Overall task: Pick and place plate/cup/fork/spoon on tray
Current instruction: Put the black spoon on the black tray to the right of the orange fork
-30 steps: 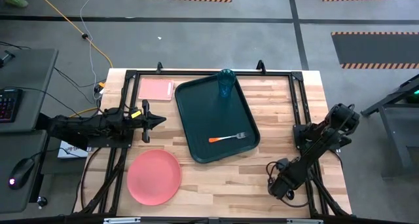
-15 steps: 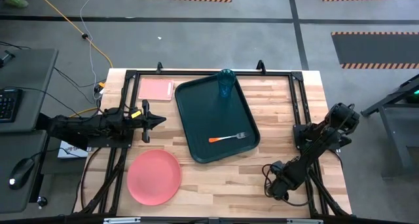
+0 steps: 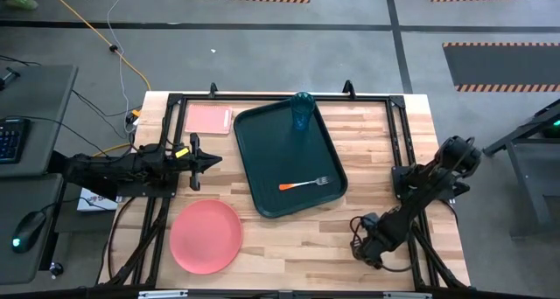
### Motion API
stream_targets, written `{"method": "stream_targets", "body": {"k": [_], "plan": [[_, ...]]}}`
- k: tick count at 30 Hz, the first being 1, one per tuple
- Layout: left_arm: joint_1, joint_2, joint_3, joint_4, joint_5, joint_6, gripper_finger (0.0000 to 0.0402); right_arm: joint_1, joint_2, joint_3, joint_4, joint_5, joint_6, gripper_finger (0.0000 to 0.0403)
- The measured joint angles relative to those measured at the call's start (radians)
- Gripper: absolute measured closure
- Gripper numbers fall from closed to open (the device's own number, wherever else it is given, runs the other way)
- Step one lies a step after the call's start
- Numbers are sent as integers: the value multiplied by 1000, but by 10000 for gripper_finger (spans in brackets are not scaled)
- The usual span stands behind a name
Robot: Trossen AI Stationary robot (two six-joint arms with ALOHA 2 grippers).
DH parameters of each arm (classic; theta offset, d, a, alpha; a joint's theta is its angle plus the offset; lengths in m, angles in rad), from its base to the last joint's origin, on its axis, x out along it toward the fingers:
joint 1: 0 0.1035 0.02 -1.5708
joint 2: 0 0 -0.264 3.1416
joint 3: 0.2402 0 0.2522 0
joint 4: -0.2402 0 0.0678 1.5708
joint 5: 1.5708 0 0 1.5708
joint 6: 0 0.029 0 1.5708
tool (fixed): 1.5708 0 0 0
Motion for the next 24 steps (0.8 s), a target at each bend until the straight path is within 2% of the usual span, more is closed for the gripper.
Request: {"method": "stream_targets", "body": {"k": [4,10,12,15,21,24], "plan": [[0,0,0,0,0,0,401,-1,-6,-33,34,-4,8,395],[0,0,0,0,0,0,401,0,-16,-20,4,12,-62,390],[0,0,0,0,0,0,401,1,-34,-3,-41,49,-91,397],[0,0,0,0,0,0,401,-3,-74,20,-163,186,-143,399],[0,0,0,0,0,0,401,-40,-146,79,-208,322,-428,401],[0,0,0,0,0,0,401,-101,-154,123,-188,342,-630,401]]}}
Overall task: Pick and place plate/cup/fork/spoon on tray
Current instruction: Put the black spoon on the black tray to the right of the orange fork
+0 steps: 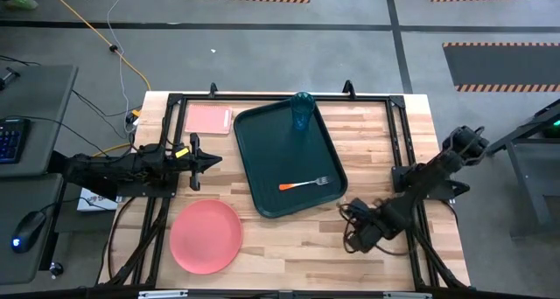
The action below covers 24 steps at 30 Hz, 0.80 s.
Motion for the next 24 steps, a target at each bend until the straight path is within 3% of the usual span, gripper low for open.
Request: {"method": "stream_targets", "body": {"k": [15,24], "plan": [[0,0,0,0,0,0,401,-495,70,230,-32,80,-1137,402],[0,0,0,0,0,0,401,-586,322,372,-92,12,-1667,402]]}}
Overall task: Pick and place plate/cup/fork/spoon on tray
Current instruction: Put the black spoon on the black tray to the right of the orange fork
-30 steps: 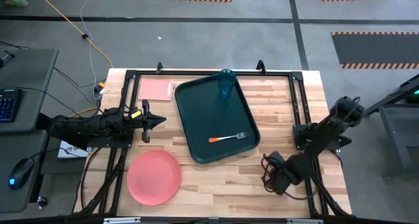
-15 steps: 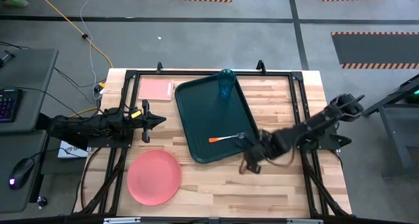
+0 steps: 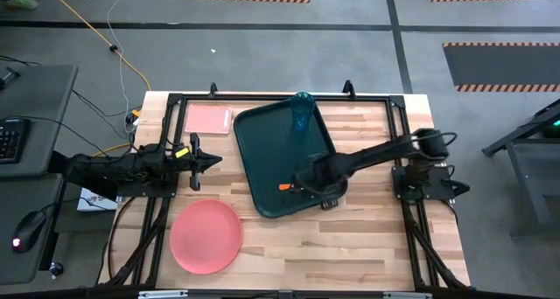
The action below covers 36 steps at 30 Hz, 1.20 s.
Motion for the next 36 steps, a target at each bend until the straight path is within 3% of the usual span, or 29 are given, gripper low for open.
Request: {"method": "stream_targets", "body": {"k": [5,11,24,36], "plan": [[0,0,0,0,0,0,401,-19,109,66,-47,-50,-64,402],[0,0,0,0,0,0,401,-27,153,86,-54,-136,10,402],[0,0,0,0,0,0,401,-26,156,82,-41,-139,24,401],[0,0,0,0,0,0,401,-26,182,81,-10,-124,66,377]]}}
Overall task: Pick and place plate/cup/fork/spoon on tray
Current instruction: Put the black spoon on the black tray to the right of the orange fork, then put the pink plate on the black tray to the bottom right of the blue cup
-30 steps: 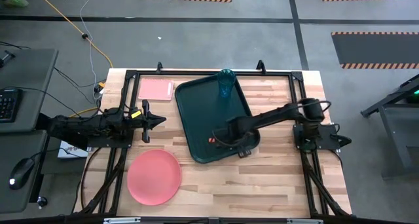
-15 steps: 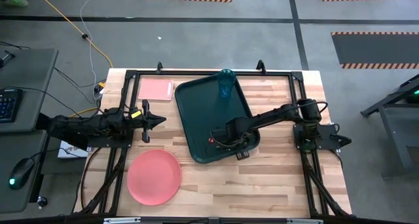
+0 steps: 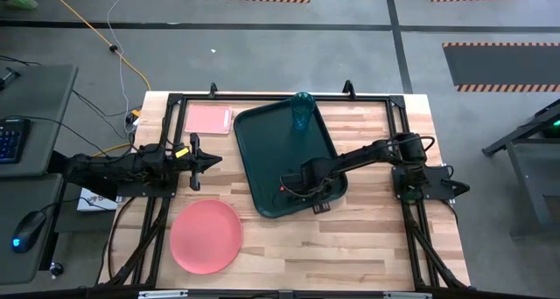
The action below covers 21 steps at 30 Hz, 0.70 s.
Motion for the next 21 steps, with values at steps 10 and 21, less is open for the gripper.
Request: {"method": "stream_targets", "body": {"k": [10,21], "plan": [[0,0,0,0,0,0,401,0,0,4,9,12,10,370],[0,0,0,0,0,0,401,-2,-40,167,-188,115,145,254]]}}
